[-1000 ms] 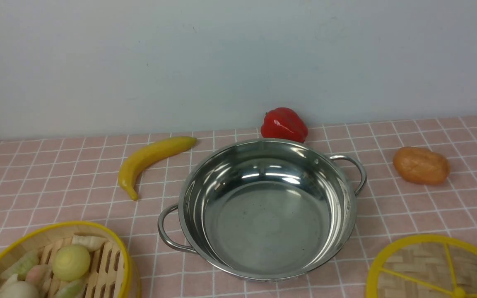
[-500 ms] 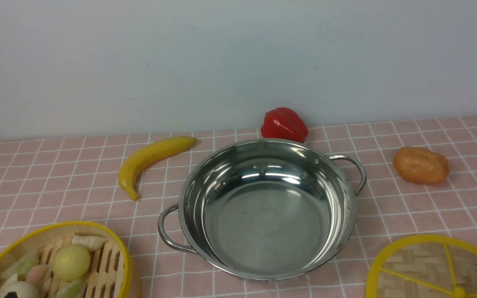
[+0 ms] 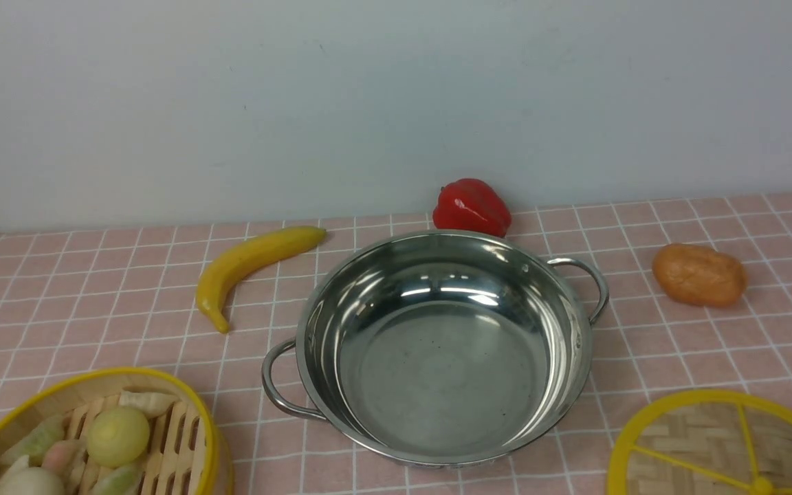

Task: Place the steamer in the pot on the pink tablecloth, and put the lid on the steamer.
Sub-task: 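Grasp the rim of the steamer basket holding the buns with the left gripper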

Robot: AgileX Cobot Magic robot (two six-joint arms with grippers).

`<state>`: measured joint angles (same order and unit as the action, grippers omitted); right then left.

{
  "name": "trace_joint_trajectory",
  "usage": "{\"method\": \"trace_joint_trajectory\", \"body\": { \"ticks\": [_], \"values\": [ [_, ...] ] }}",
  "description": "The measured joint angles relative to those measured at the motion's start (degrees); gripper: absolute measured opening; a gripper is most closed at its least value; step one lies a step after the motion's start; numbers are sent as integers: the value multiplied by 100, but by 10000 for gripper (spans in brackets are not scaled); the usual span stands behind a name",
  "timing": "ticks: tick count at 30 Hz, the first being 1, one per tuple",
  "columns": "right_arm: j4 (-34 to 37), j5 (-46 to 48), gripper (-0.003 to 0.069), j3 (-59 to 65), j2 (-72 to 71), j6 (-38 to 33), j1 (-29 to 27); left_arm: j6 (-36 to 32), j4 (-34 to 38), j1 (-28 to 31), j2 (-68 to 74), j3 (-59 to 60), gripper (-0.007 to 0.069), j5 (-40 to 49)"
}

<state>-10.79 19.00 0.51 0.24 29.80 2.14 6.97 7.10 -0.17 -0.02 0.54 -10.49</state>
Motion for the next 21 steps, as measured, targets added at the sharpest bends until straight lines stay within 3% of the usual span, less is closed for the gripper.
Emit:
{"method": "trace_joint_trajectory", "body": {
  "ticks": [5,9,15,21],
  "values": [
    [-61,-20,240,0,0,-46,0,84,-17,0,0,0,243,-410],
    [-190,-359,240,0,0,-138,0,539,-17,0,0,0,243,-363],
    [843,-1727,240,0,0,953,0,1456,-17,0,0,0,243,954],
    [1352,-2161,240,0,-4,1495,0,1641,-17,0,0,0,243,1707]
  ]
}}
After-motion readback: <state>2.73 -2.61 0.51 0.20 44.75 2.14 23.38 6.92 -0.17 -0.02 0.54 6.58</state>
